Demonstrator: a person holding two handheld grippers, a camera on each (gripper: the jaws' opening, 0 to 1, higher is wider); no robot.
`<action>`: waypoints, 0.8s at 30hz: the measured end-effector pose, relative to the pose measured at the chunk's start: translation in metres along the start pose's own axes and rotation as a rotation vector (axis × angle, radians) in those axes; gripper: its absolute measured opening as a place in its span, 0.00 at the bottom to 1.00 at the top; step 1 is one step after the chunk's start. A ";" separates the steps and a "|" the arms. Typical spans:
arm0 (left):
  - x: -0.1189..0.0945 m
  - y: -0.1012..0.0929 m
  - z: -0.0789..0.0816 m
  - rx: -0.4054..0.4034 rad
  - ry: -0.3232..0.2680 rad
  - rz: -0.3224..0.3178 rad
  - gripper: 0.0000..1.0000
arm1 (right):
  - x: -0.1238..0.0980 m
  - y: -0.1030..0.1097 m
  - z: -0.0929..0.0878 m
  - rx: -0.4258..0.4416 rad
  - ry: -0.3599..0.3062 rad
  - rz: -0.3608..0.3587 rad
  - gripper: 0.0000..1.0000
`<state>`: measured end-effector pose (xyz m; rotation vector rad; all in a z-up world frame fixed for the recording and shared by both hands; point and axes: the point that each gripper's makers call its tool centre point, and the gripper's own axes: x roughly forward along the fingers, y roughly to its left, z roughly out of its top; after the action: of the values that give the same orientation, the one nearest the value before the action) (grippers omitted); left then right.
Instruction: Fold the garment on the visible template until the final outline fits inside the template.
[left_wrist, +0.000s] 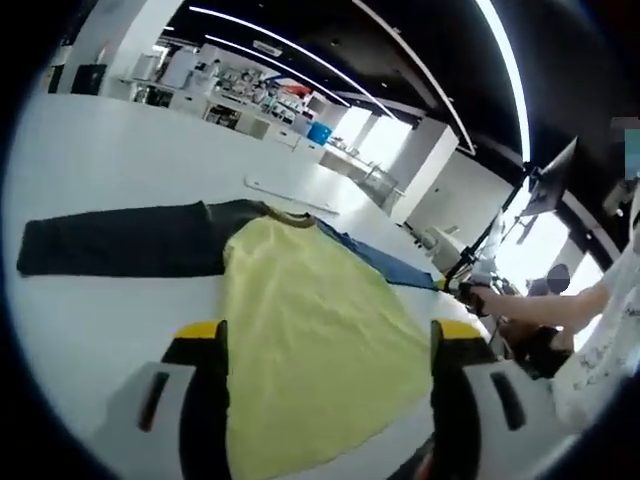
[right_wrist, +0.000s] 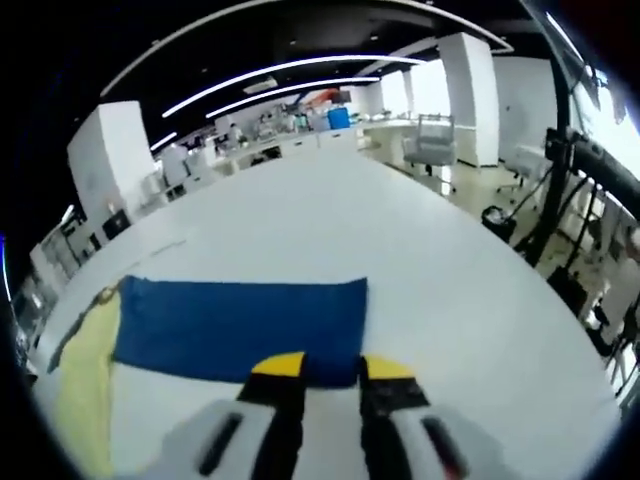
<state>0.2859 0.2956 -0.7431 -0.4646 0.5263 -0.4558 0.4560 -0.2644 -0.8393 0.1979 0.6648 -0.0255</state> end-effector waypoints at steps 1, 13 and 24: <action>0.000 -0.003 -0.002 0.002 0.001 -0.002 0.79 | 0.000 0.000 0.000 0.008 -0.008 0.005 0.15; -0.020 -0.005 -0.019 0.018 0.010 0.027 0.77 | -0.002 -0.002 -0.007 0.092 0.006 0.019 0.00; -0.028 -0.003 -0.008 0.000 -0.042 0.034 0.75 | -0.003 -0.006 0.024 0.137 -0.029 0.063 0.00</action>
<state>0.2587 0.3056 -0.7368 -0.4641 0.4925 -0.4128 0.4681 -0.2754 -0.8202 0.3495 0.6278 -0.0131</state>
